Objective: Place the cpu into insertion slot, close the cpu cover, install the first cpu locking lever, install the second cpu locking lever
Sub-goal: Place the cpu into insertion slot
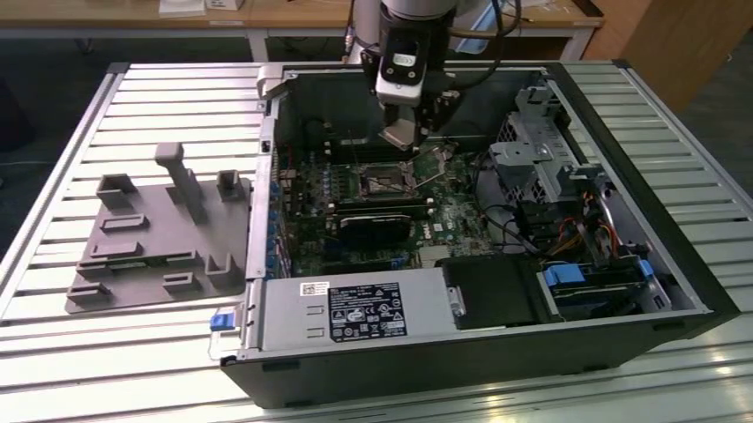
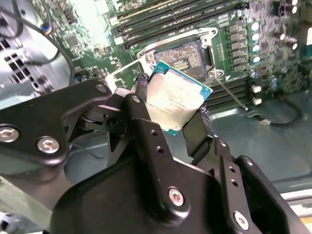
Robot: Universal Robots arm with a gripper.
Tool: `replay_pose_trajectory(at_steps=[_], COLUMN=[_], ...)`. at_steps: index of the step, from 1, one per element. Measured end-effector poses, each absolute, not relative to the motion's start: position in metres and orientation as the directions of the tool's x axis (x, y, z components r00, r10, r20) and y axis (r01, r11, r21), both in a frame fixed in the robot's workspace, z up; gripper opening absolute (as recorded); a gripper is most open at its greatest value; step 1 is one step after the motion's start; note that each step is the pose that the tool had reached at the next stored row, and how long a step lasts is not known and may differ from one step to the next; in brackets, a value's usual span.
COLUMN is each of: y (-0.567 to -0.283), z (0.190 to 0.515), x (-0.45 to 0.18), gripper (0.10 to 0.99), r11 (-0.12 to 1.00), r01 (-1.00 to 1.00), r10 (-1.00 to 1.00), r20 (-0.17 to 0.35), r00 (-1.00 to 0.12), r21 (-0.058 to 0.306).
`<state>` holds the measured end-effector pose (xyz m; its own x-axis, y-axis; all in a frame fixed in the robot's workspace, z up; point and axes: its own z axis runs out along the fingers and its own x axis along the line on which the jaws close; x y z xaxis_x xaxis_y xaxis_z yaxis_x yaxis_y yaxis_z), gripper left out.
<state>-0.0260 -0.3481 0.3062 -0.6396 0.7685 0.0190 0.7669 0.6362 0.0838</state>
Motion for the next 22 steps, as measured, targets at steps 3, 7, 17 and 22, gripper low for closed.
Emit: replay_pose_trajectory(at_steps=[3,7,17,22], y=[-0.3481,-0.3481,-0.3481,-0.3481], z=[0.3056,0.3046,0.3022,0.2985], x=[-0.026,-0.026,-0.026,-0.026], gripper=[0.537,0.537,0.537,0.537], r11=[0.594,0.534,0.374,0.295], r01=[0.8,0.842,0.924,0.952], r10=[0.802,0.844,0.926,0.954], r20=[0.019,0.019,0.019,0.019], r00=[-0.597,-0.537,-0.376,-0.298], r21=[0.084,0.084,0.084,0.084])
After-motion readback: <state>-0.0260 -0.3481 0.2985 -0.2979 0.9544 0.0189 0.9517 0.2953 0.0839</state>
